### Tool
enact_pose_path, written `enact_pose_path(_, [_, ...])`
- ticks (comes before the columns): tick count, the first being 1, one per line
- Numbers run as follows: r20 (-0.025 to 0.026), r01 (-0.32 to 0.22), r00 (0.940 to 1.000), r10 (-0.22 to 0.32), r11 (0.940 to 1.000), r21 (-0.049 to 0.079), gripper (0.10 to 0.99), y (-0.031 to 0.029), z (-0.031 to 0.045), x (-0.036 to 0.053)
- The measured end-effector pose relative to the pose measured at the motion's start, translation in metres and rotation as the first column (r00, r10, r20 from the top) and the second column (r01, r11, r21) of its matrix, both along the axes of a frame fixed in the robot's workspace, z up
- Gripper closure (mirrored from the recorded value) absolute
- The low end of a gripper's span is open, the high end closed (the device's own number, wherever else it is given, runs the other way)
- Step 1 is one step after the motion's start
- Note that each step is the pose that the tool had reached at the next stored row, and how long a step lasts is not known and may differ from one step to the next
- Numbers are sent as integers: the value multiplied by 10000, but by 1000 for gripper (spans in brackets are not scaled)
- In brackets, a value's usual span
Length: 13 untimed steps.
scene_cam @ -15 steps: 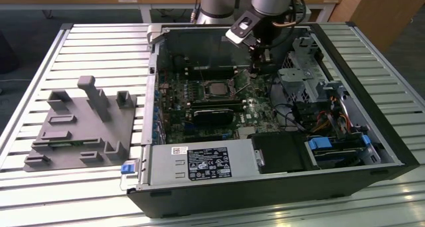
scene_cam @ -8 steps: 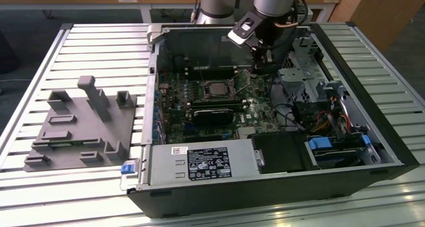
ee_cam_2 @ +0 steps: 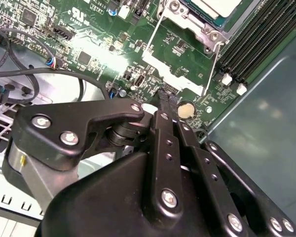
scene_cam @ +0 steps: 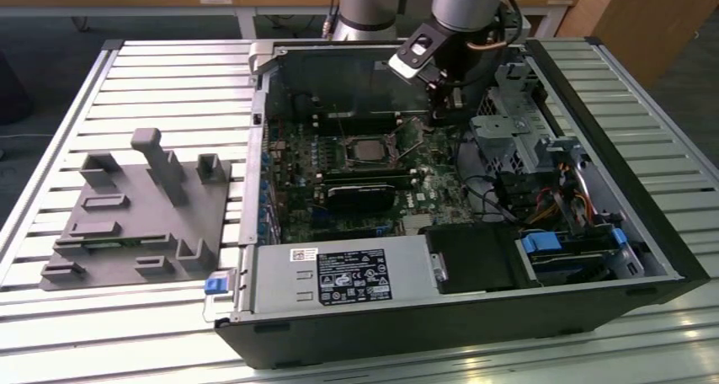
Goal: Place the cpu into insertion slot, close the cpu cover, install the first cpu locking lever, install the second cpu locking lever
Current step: 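Close the cpu cover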
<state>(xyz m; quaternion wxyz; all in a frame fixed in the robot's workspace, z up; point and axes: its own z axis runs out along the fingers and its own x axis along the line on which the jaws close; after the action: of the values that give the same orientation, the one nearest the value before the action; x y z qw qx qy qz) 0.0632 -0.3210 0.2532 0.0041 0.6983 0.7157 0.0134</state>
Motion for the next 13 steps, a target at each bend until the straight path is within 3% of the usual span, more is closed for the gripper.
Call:
enact_pose_path(7, [-19, 1, 10000, -1, 10000, 0, 980, 0, -103, 9])
enact_pose_path(13, [-28, -1, 10000, 1, 10000, -1, 980, 0, -117, -7])
